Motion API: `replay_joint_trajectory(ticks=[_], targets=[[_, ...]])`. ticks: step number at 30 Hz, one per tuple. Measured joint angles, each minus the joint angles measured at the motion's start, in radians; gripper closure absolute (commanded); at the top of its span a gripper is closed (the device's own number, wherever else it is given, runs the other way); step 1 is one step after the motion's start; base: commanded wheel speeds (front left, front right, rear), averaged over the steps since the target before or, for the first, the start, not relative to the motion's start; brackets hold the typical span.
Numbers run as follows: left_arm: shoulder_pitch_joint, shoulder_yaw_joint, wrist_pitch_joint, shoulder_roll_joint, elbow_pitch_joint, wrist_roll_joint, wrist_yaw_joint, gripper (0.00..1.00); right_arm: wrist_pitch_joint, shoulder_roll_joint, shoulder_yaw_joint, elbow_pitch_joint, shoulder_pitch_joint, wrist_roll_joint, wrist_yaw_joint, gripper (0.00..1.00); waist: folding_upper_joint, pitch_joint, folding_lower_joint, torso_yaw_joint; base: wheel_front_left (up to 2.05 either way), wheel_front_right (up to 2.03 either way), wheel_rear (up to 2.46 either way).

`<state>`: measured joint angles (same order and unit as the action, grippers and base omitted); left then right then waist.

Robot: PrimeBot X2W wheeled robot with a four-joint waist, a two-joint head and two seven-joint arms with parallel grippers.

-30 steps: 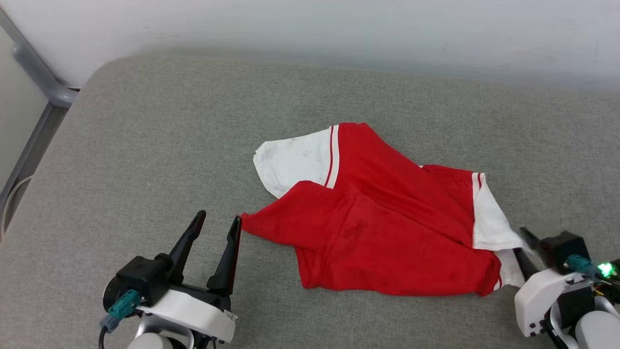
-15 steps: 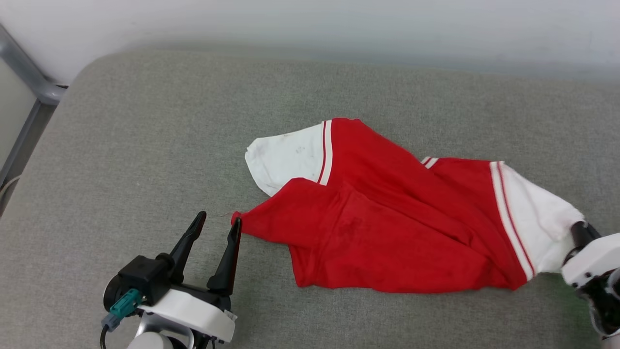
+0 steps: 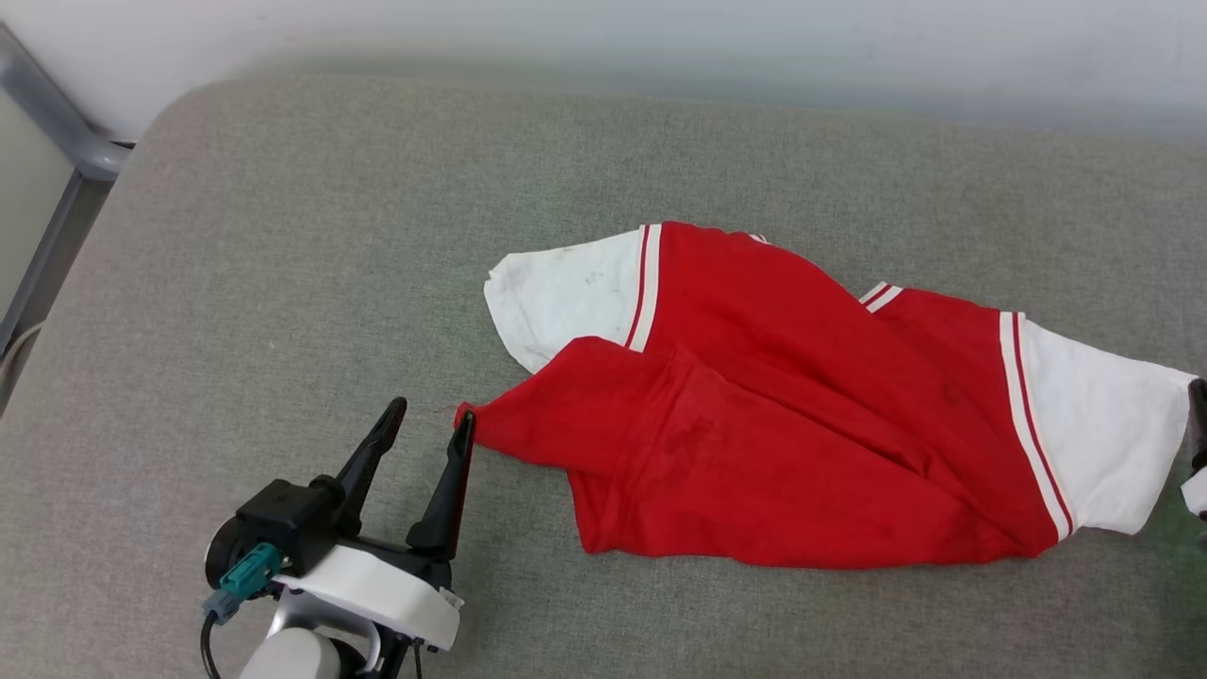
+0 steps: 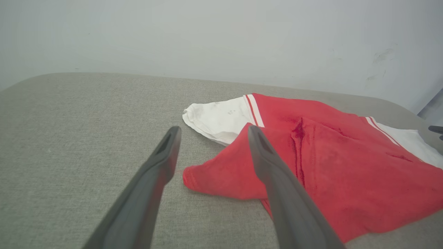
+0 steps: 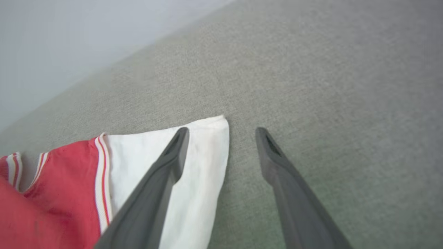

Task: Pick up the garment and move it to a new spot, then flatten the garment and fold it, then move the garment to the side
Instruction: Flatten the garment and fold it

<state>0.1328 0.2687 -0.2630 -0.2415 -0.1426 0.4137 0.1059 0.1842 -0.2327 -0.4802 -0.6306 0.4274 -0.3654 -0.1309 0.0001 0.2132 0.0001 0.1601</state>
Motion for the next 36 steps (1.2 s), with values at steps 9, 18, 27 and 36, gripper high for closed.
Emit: replay_joint_trajectory(ticks=[9, 18, 27, 36], targets=[[-0.014, -0.023, 0.000, 0.009, 0.011, -0.005, 0.002, 0.00, -0.142, -0.001, 0.134, 0.100, -0.007, 0.067, 0.000, 0.00, 0.0000, -0.073, 0.0000, -0.011, 0.00, 0.00, 0.00], [-0.069, -0.046, 0.000, 0.027, 0.035, 0.003, 0.007, 0.00, -0.280, -0.016, 0.381, 0.365, -0.169, 0.042, 0.000, 0.00, 0.0000, -0.155, -0.0002, -0.039, 0.00, 0.00, 0.00], [-0.114, 0.000, 0.000, 0.039, 0.039, 0.005, 0.013, 0.00, -0.409, 0.038, 0.458, 0.511, -0.323, 0.080, 0.000, 0.00, 0.0000, -0.184, -0.0002, -0.065, 0.00, 0.00, 0.00], [-0.068, 0.064, 0.148, 0.028, 0.044, 0.079, 0.021, 0.00, -0.425, 0.082, 0.459, 0.565, -0.347, 0.092, 0.000, 0.00, 0.0000, -0.149, -0.0002, -0.081, 0.00, 0.00, 0.00]])
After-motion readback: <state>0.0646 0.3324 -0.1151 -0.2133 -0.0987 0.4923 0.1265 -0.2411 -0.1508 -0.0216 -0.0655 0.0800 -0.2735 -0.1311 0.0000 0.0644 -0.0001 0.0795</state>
